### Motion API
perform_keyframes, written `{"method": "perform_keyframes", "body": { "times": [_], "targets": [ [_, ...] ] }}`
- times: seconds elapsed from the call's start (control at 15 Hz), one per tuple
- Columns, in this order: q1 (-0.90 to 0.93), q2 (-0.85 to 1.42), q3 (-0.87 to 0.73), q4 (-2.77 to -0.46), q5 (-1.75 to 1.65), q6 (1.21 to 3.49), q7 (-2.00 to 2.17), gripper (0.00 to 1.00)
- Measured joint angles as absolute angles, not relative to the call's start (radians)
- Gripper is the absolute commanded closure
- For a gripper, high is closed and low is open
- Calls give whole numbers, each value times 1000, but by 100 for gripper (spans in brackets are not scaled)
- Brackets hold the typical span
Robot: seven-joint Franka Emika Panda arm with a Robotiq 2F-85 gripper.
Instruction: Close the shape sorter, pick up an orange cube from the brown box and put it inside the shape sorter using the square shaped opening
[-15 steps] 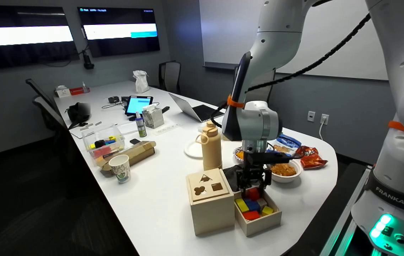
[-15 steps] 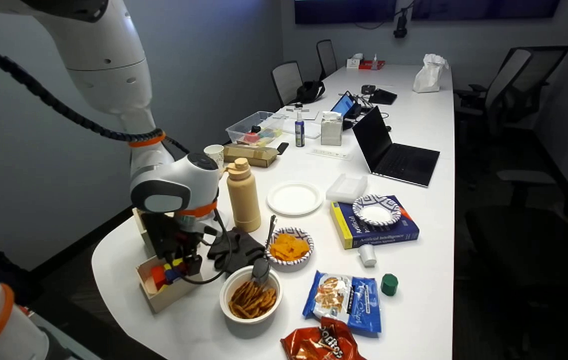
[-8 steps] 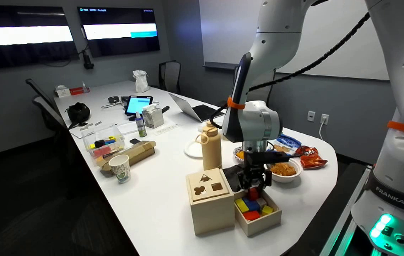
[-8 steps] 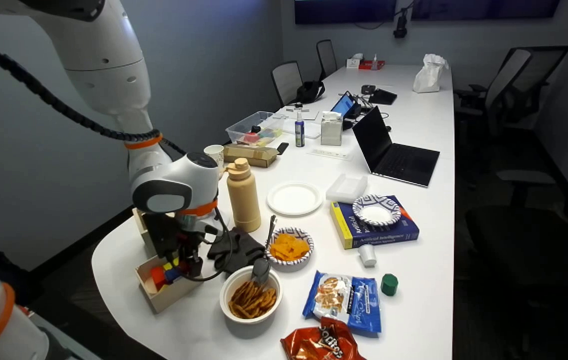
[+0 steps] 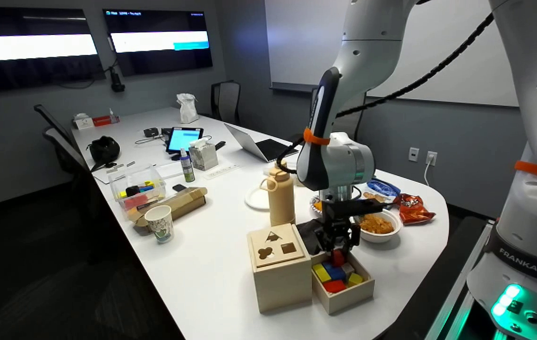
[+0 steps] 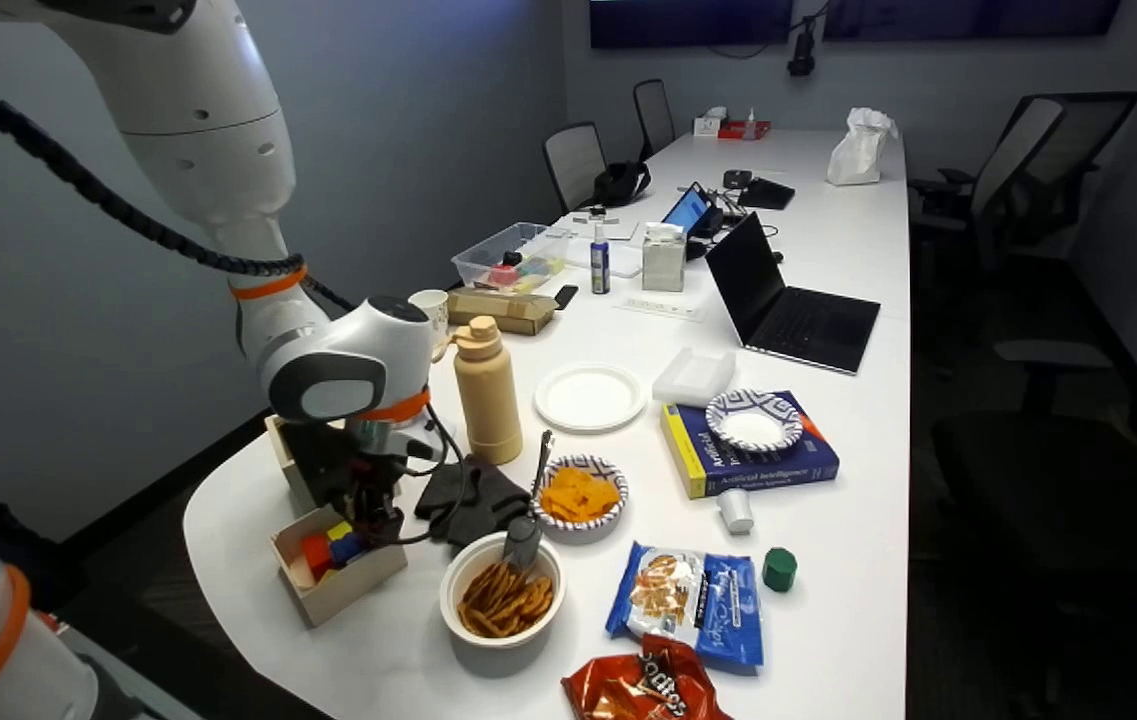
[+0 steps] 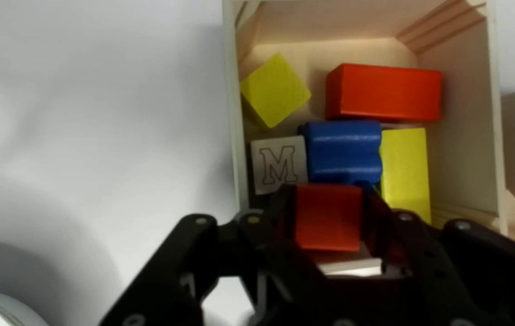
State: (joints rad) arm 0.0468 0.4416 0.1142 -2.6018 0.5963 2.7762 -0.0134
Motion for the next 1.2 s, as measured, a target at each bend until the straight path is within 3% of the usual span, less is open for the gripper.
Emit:
{"method": "perform_keyframes", "body": {
  "times": [0.47,0.53,0.67,0.93,1.2],
  "targets": [
    [70,261,85,-2655,355,2635,157,86],
    [71,234,83,-2656,331,2609,173,36],
    [71,192,82,-2656,301,2564,186,28],
    [71,179,89,-2654,305,2545,187,1],
    [71,211,105,-2653,369,2547,173,0]
  ]
}}
